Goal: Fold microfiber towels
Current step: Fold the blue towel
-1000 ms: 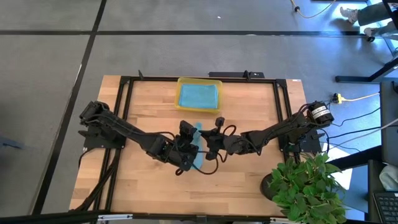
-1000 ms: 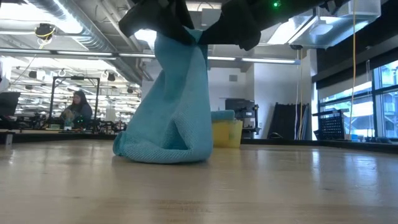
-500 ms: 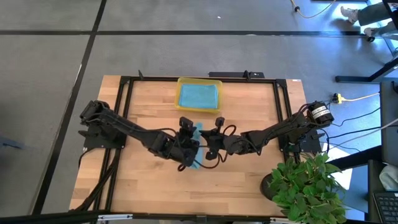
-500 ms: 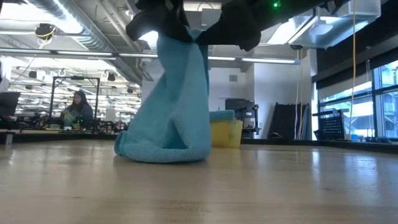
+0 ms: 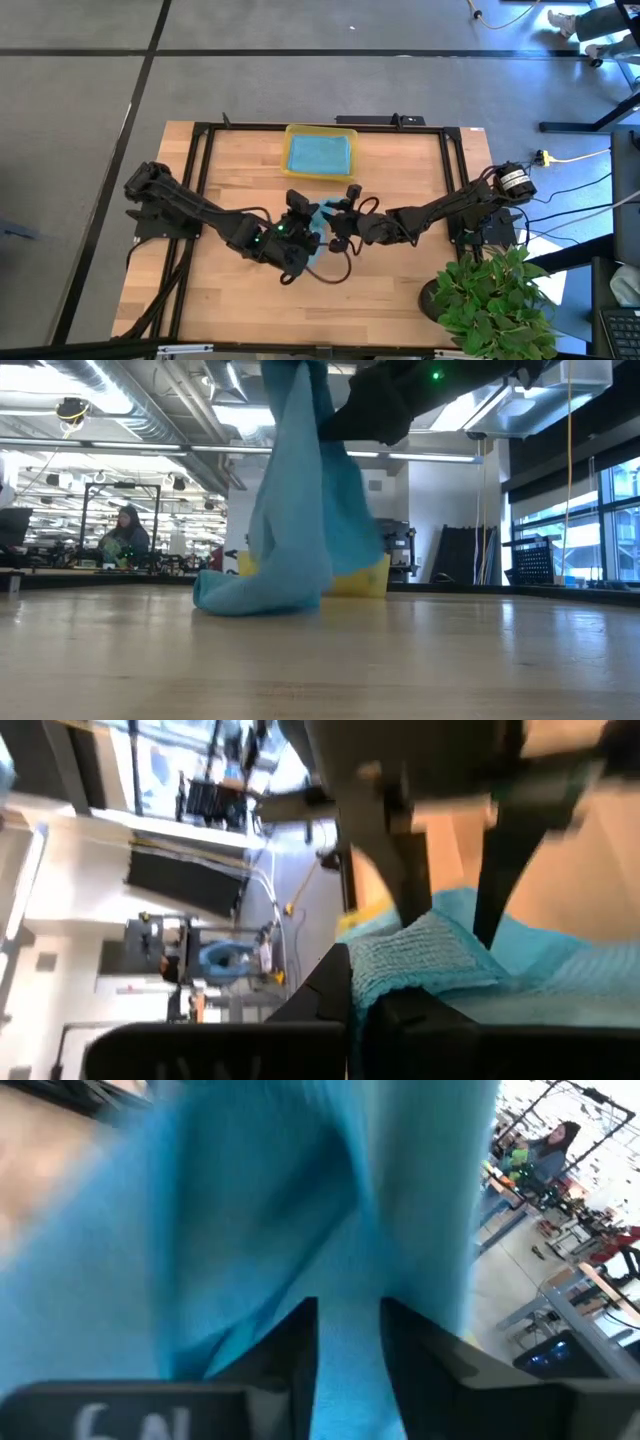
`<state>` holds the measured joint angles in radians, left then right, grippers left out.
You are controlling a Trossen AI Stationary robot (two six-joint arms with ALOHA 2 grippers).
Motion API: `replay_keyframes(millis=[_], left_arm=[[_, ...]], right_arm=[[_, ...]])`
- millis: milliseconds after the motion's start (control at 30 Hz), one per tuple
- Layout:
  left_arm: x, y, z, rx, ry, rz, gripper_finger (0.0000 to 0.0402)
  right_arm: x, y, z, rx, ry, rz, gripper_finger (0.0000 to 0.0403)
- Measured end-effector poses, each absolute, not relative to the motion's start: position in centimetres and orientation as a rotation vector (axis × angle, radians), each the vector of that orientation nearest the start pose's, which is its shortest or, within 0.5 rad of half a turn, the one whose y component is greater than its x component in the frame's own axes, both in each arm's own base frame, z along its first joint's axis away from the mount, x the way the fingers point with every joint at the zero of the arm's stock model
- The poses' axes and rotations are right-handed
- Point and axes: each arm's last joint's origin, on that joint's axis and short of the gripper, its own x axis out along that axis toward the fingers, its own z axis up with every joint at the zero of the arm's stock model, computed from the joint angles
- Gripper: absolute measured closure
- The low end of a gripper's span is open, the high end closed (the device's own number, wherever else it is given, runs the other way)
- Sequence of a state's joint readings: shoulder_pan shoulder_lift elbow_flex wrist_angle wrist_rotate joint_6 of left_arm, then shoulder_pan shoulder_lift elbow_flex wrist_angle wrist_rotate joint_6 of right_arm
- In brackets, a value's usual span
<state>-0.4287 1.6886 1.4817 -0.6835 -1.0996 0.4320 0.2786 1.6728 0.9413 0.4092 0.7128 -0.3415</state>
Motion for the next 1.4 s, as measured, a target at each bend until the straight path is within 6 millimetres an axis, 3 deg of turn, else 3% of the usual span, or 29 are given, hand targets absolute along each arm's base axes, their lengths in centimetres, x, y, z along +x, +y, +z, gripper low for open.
replay_keyframes(millis=[233, 433, 667, 833, 1067, 1200, 1400], left_arm=[[32.2, -13.4, 33.1, 1.06, 0.774, 0.469, 0.0401], [31.3, -13.9, 33.3, 1.067, 0.783, 0.463, 0.0401], [30.8, -13.7, 33.0, 1.04, 0.804, 0.473, 0.0401], [30.7, -13.8, 32.9, 1.014, 0.815, 0.437, 0.0401], [30.8, -13.9, 32.8, 0.98, 0.82, 0.377, 0.0401], [30.8, -13.9, 32.7, 0.964, 0.827, 0.351, 0.0402], [30.9, -13.8, 32.7, 0.908, 0.822, 0.351, 0.0401]], right_arm=[[34.2, 6.8, 20.8, -0.528, 0.481, -0.45, 0.0239], [33.4, 6.6, 19.6, -0.542, 0.605, -0.521, 0.0234], [31.9, 6.7, 19.4, -0.481, 0.656, -0.49, 0.0234], [29.4, 5.0, 19.2, -0.379, 0.588, -0.39, 0.0234], [26.7, 0.6, 17.7, -0.145, 0.264, -0.011, 0.0234], [27.0, -0.8, 16.4, -0.118, 0.269, 0.058, 0.0234], [30.3, -1.0, 15.3, -0.099, 0.305, 0.168, 0.0234]])
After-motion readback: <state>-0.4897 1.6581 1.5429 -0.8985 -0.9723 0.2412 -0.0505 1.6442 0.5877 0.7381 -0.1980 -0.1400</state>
